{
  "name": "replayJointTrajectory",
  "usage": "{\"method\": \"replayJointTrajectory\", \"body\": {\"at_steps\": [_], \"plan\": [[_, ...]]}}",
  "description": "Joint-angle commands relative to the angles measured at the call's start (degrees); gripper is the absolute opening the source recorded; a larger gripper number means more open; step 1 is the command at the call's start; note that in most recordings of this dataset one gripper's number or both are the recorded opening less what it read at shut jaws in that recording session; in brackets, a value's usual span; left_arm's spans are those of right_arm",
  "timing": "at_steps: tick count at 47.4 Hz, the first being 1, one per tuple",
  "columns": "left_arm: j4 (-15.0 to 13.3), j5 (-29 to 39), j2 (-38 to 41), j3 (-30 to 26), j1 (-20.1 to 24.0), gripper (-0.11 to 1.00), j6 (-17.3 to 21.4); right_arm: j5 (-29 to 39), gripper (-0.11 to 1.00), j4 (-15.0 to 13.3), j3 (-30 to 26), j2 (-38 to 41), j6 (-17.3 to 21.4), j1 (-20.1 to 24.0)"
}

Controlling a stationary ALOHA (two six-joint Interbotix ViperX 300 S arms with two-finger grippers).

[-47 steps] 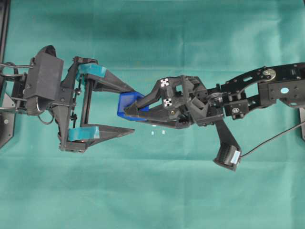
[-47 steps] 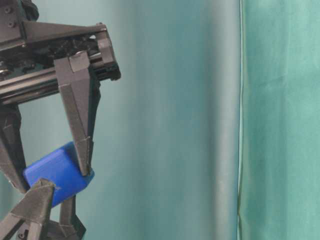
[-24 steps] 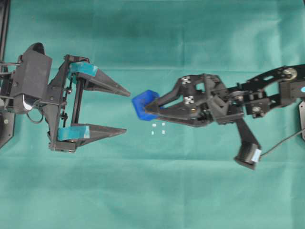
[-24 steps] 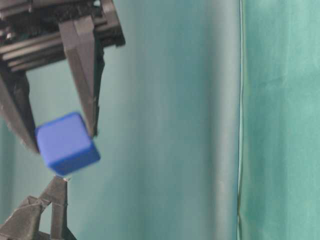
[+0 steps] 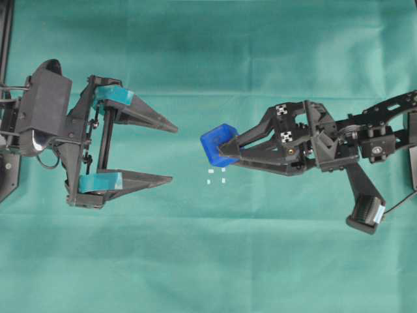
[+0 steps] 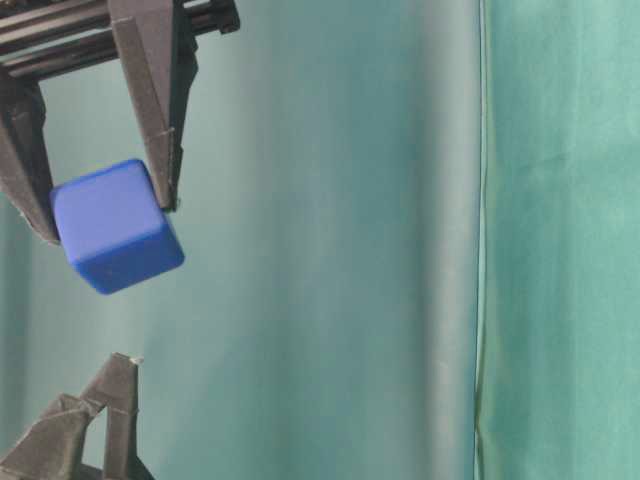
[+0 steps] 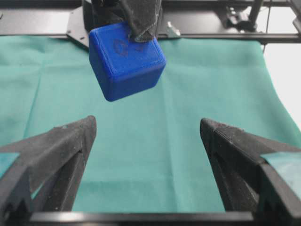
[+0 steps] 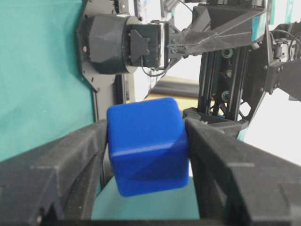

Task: Handover the blue block to the right arm after grasping it with the left arm, then place it in the designated position.
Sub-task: 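Close the right gripper on the cube and open the left gripper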

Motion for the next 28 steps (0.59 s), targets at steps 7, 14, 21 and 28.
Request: {"method": "replayJointTrajectory", "body": {"at_steps": [7, 14, 21, 28], "plan": [[0.00, -0.26, -0.70, -0.70, -0.18, 1.00, -0.09, -0.18, 0.62, 0.26, -0.70, -0.97, 0.09, 0.18], [0.00, -0.26, -0.79, -0.70, -0.18, 1.00, -0.09, 0.35, 0.62, 0.26, -0.62, -1.05, 0.18, 0.18], [0.00, -0.09, -0.79, -0.70, -0.35, 1.00, -0.09, 2.72, 0.62, 3.60, -0.44, -1.32, 3.87, 0.26], [0.00, 0.09, -0.79, -0.62, -0.44, 1.00, -0.09, 3.16, 0.62, 5.54, -0.35, -1.49, 10.90, 0.62]]}}
